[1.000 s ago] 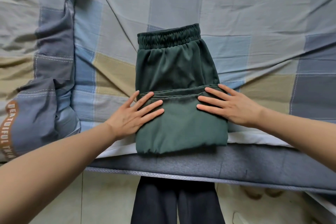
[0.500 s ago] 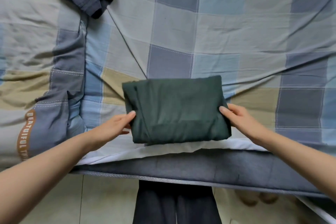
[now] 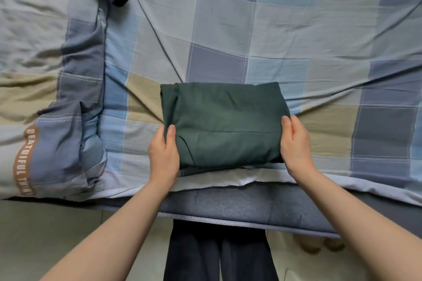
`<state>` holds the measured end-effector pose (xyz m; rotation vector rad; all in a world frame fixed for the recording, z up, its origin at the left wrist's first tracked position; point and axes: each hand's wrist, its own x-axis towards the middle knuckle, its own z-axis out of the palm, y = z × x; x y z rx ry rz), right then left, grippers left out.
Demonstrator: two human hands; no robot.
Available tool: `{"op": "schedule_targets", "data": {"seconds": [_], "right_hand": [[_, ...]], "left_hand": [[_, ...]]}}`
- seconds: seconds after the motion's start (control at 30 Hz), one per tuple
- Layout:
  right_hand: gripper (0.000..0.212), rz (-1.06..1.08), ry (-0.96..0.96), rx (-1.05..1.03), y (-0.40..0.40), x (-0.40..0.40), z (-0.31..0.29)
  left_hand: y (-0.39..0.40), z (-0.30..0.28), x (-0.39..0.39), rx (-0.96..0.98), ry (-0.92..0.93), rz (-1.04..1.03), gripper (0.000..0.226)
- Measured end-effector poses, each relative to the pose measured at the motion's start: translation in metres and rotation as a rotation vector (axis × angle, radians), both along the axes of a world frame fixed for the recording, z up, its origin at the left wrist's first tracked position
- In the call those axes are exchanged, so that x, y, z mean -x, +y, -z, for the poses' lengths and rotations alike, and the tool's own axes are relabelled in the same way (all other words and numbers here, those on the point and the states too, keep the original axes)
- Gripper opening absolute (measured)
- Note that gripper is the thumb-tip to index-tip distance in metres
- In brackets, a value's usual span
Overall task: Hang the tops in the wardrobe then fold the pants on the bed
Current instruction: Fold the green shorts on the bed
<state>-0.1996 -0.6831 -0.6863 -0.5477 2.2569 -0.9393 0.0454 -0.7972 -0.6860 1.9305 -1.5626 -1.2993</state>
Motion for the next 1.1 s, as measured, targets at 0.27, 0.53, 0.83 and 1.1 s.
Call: {"op": "schedule_targets", "data": {"seconds": [0.27,0.53,0.83,1.1], "right_hand": [[0.037,0.103,-0.119,-0.33,0.004,0.006,0.022],[0.048,0.04,-0.457,-0.257,-0.011,-0.012,0.02],[0.038,0.113,-0.337,-0.213,0.001,-0.001,-0.054],[0.041,0.126,-0.173,-0.006,0.038,0.011,-0.241]], "left_hand": [[-0.005,0.026,0.009,-0.227,-0.3,-0.09,0.04],[-0.016,0.027,0.011,-0.347,-0.117,-0.259,0.05],[-0.001,-0.054,0.018,-0.505,0.046,-0.469,0.037],[0.013,-0.222,0.042,-0.166,0.247,-0.245,0.032]]}}
